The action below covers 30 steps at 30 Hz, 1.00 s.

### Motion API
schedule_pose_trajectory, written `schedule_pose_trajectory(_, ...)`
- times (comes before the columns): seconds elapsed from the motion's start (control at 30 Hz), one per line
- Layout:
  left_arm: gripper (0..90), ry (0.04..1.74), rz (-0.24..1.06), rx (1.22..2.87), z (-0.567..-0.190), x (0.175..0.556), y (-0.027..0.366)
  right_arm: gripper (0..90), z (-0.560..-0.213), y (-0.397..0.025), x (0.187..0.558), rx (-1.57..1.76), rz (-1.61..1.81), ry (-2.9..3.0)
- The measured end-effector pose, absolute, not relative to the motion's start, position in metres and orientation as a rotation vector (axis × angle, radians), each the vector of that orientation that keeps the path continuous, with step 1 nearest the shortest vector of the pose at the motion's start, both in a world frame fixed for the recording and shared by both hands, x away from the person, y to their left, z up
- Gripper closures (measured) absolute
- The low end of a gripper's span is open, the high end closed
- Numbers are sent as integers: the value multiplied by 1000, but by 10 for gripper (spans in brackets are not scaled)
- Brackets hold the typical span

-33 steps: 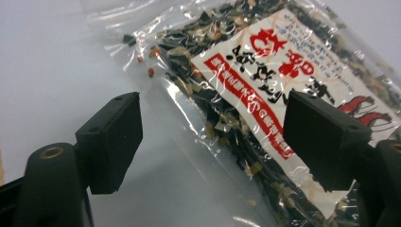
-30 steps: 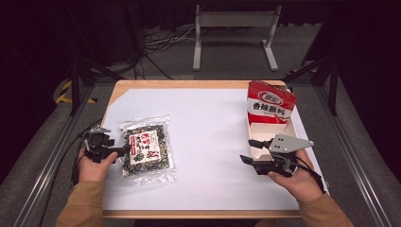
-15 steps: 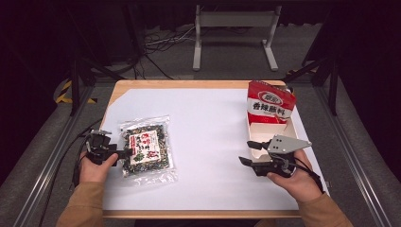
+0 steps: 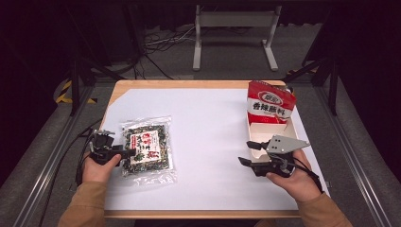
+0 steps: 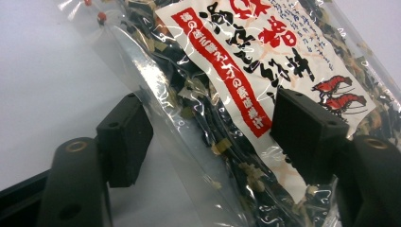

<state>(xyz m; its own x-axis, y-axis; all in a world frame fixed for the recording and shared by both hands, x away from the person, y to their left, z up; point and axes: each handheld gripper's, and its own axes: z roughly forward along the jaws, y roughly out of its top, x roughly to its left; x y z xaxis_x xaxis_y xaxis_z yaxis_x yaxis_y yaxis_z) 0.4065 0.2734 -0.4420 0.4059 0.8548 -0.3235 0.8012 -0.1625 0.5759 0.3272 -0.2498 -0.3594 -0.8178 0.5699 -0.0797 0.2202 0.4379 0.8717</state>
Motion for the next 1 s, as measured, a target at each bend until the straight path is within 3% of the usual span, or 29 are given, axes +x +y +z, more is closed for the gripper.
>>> schedule_pose_trajectory(0.27, 534, 1429, 90, 1940, -440, 405, 266, 391, -360, -248, 327, 672, 1334, 2335)
schedule_pose_trajectory(0.67, 738, 1428, 37, 1824, -435, 403, 273, 388, -360, -249, 328, 670, 1339, 2330)
schedule_pose_trajectory(0.7, 785, 1416, 34, 1797, -432, 402, 275, 388, -360, -249, 328, 671, 1340, 2330)
schedule_pose_trajectory(1.0, 825, 1283, 118, 1736, -405, 385, 269, 389, -360, -248, 328, 672, 1341, 2332)
